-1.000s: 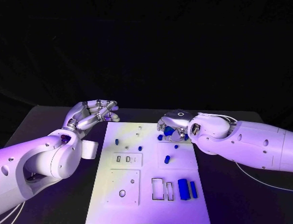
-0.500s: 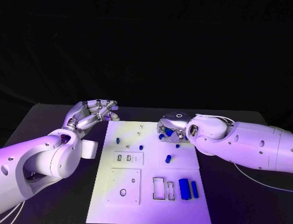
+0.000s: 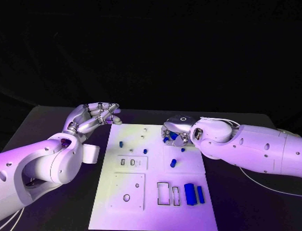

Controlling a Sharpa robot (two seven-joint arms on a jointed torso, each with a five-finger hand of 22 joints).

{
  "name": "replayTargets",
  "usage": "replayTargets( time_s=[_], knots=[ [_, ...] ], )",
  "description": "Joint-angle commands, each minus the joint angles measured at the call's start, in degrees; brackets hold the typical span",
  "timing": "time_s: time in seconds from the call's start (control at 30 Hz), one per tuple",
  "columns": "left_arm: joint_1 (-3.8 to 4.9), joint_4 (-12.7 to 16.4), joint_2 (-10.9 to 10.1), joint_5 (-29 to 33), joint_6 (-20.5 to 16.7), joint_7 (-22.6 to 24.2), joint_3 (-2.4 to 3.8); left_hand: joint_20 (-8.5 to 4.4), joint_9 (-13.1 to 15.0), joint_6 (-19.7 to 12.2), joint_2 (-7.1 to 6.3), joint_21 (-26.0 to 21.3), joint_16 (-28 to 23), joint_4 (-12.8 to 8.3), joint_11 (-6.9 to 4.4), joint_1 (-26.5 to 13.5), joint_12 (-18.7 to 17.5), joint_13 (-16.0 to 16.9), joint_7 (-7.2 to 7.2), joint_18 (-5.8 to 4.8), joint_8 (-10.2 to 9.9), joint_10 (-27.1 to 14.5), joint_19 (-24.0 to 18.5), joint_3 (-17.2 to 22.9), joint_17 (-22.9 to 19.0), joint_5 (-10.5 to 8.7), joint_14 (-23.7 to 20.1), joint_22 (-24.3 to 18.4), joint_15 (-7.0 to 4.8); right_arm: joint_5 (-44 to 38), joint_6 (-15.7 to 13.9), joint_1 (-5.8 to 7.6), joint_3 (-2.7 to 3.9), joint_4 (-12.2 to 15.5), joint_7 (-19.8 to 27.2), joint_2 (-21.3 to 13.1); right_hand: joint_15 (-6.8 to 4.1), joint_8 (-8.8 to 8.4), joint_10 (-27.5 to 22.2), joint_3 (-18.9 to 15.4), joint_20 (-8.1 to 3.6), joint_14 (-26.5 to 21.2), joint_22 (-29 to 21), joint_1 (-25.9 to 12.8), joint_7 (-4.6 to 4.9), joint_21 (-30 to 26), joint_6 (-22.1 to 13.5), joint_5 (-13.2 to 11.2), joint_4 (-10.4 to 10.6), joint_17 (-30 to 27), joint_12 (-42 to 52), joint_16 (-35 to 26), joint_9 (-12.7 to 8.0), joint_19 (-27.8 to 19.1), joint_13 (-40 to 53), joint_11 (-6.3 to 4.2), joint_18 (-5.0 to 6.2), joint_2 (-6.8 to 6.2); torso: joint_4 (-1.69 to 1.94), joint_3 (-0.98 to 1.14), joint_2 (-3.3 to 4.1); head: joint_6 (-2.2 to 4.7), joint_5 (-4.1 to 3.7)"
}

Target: Assemble the parts on the task board

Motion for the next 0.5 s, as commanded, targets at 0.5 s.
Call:
replayTargets(
  time_s=[0.5],
  knots=[
    [0.09,-0.1,0.1,-0.3,1.0,0.0,0.06,-0.13,-0.1,0.0,-0.47,0.3,0.5,-0.1,0.12,-0.3,-0.4,-0.1,0.28,0.6,-0.3,0.2,0.0,0.6,0.2,-0.19,0.0,0.1,0.2,-0.2,-7.2,-0.06,0.02,1.4,-0.2,-0.5,-1.22,2.16,3.8,3.8,-0.81,1.9,2.5,2.5,-0.94,1.5,2.9,-3.3,-2.0,0.4,0.5,0.9,2.0,1.3,0.6,-1.04,-1.34,2.53,0.26,-0.15,0.16,0.35,-0.15]
  ],
)
